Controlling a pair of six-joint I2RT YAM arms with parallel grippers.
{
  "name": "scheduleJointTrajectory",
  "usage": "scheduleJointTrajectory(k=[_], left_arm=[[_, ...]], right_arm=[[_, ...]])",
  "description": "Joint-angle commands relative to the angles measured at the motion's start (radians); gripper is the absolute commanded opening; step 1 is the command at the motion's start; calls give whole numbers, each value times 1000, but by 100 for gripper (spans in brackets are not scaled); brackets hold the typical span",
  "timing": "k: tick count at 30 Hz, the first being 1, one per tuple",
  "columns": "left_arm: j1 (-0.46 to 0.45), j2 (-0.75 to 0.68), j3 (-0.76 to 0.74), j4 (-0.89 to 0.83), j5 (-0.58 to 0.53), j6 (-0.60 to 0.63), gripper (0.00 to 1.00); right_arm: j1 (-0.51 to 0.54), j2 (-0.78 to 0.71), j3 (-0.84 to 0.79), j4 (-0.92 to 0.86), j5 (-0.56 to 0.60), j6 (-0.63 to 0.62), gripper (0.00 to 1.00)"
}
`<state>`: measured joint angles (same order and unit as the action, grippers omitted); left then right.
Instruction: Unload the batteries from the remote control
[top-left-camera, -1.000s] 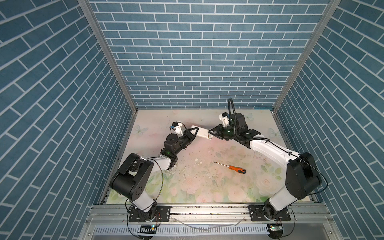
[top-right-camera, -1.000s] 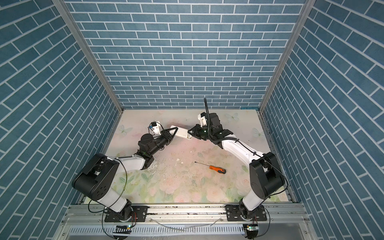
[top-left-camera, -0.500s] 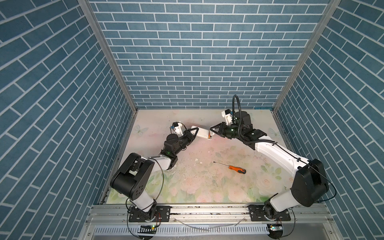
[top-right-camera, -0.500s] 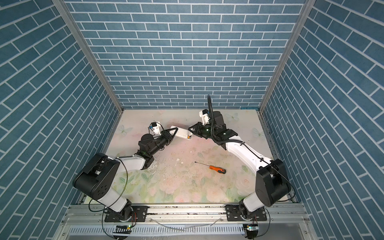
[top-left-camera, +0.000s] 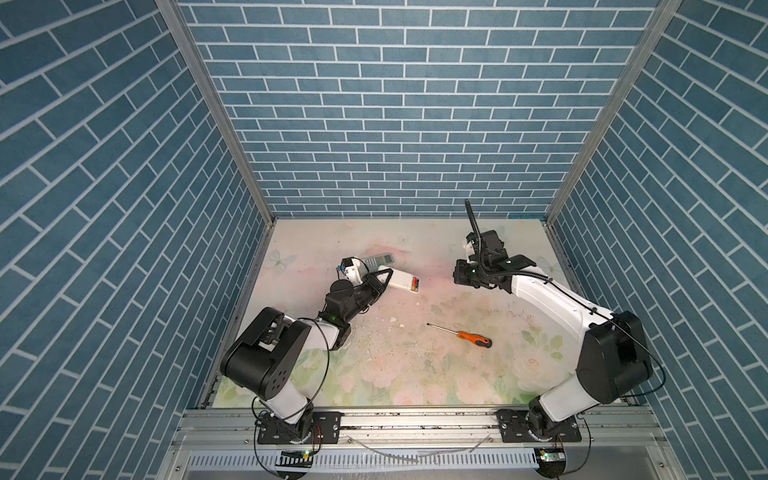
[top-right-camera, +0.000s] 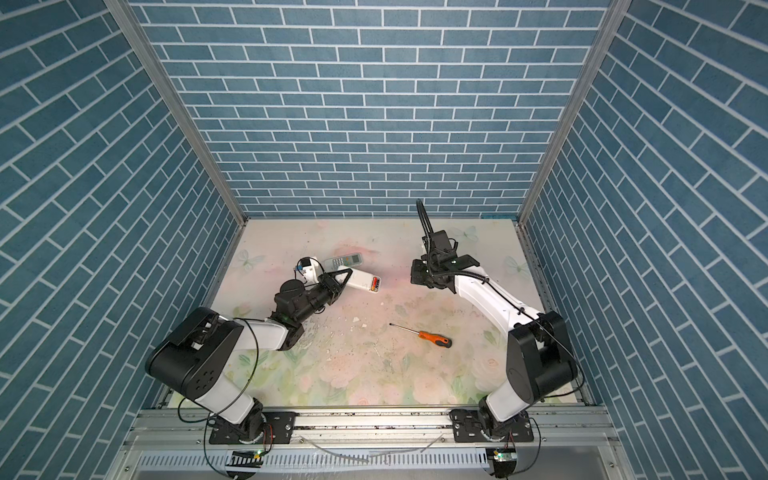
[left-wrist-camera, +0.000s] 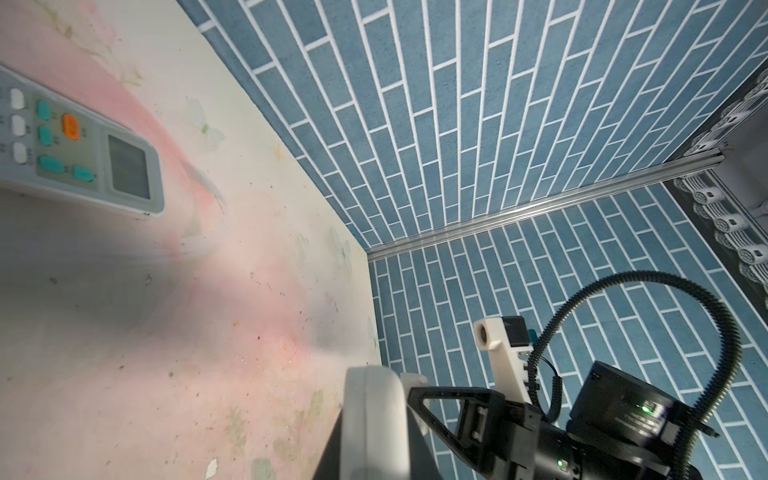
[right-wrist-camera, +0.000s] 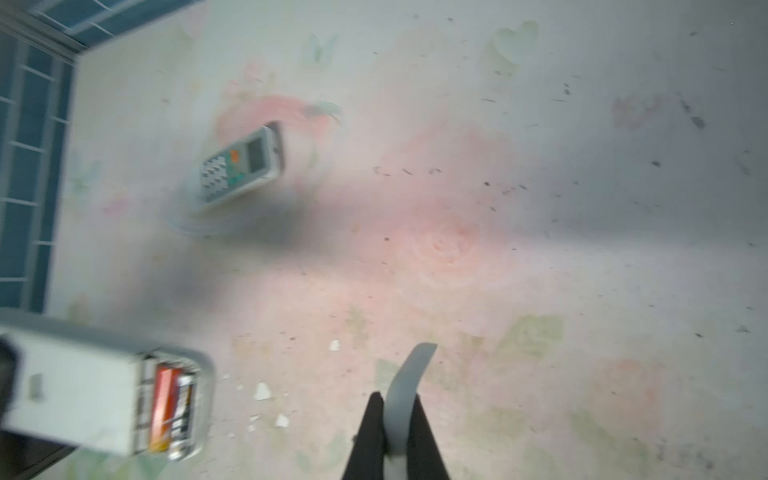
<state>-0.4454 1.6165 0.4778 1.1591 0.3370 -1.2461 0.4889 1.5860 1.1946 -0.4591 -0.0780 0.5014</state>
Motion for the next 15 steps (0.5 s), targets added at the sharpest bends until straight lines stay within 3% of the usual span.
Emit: scheduleJointTrajectory(k=[1,9,15], left_arm=[[3,-23,-29,52,3,5,0],[2,-31,-75,61,-1,13,0],[3,-31,-101,76,-11,14,0]], right_arm=[[-1,50,-32,-57,173,-64,1],[11,181,27,-111,310,-95,1],[46,268,83,-129,312,-105,2]])
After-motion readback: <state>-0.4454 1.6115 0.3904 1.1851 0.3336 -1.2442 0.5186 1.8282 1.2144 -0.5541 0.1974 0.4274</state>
